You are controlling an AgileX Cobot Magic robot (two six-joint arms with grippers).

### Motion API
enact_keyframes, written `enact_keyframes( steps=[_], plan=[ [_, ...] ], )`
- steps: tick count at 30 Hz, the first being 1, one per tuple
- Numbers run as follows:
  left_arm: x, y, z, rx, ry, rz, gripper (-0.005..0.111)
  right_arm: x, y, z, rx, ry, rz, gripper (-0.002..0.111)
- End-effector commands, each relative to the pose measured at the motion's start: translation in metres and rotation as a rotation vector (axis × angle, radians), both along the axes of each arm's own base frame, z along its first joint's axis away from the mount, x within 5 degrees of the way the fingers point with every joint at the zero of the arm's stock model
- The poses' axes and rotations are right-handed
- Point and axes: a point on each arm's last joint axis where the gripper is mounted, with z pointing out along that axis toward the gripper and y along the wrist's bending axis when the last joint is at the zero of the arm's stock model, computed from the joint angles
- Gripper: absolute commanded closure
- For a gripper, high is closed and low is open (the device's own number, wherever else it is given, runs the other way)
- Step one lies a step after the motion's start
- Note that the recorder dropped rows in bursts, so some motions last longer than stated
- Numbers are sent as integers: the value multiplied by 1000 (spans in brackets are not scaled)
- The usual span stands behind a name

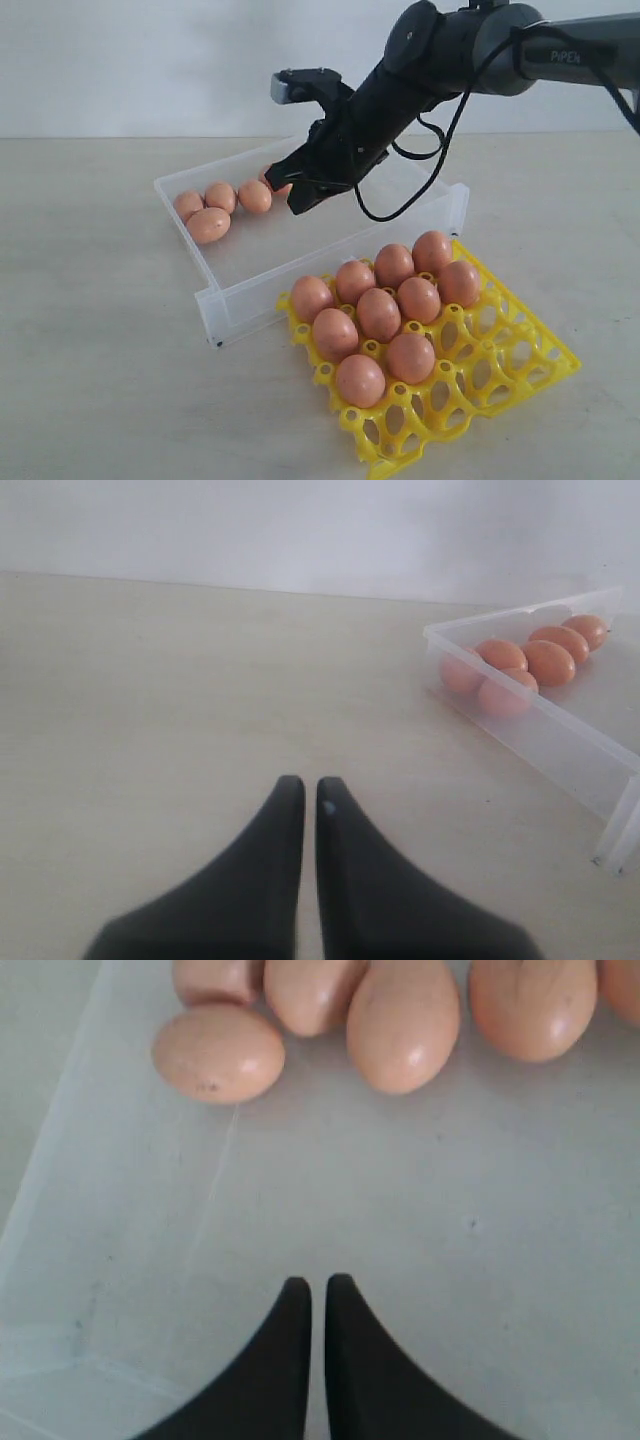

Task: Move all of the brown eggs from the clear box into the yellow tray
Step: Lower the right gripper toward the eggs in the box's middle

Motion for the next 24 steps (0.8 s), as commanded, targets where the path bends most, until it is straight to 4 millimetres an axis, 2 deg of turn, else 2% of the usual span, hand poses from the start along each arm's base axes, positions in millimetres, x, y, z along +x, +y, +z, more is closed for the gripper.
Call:
enact_keyframes(
  steps=[1,10,14,24],
  plan=[
    [0,0,0,-4,-5,3,103,-7,-1,-1,-34,64,43,108],
    [0,0,0,-4,-5,3,103,-24,-13,-10,-189,255,96,108],
    [0,0,0,-4,-5,3,103,-30,-15,-8,-201,329,90,108],
    [0,0,0,-4,-5,3,103,-24,-9,-6,-143,233,121,108]
  ],
)
